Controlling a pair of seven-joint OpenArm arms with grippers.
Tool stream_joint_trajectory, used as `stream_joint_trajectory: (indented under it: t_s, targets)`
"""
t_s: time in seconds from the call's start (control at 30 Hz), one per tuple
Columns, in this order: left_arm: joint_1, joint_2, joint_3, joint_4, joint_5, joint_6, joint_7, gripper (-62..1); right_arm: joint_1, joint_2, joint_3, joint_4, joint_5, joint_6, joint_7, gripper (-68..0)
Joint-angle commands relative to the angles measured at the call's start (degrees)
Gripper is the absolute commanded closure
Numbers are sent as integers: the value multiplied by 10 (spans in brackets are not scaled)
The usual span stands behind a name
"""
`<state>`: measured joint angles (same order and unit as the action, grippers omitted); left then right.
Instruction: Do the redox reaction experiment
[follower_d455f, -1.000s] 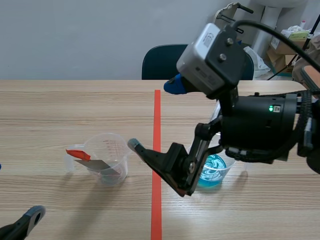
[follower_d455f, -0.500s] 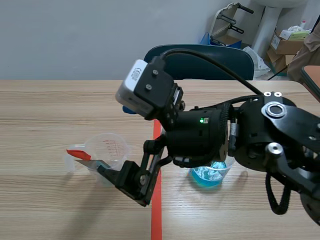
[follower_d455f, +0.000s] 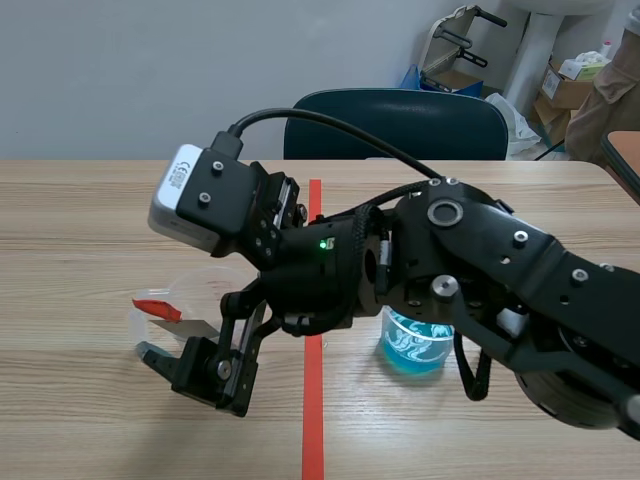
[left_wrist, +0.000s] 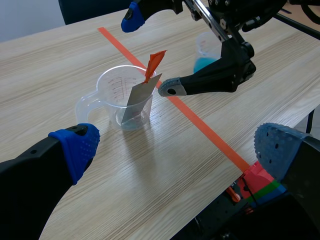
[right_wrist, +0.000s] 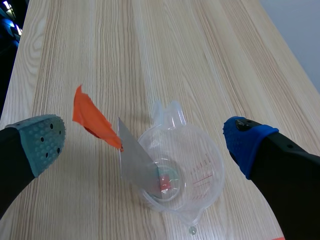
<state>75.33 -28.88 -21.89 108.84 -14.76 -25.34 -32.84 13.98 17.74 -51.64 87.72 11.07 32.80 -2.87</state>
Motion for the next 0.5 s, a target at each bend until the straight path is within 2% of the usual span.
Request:
stream_joint_trajectory:
  t_s: [0.0, 0.07, 0.23, 0.47]
  targets:
    - [1, 3, 0, 3, -6, -1, -8, -623, 14, -2, 1, 8, 5, -3, 9, -679]
    - [1, 3, 0, 3, -6, -1, -6, -623, 18, -1, 1, 8, 5, -4, 12, -676]
    - [1, 3, 0, 3, -6, -1, -6, -623, 23, -1, 1, 8, 5, -4, 17, -445]
    - [1, 3, 0, 3, -6, -1, -6, -623, 22, -1, 1, 8, 5, -4, 18, -160]
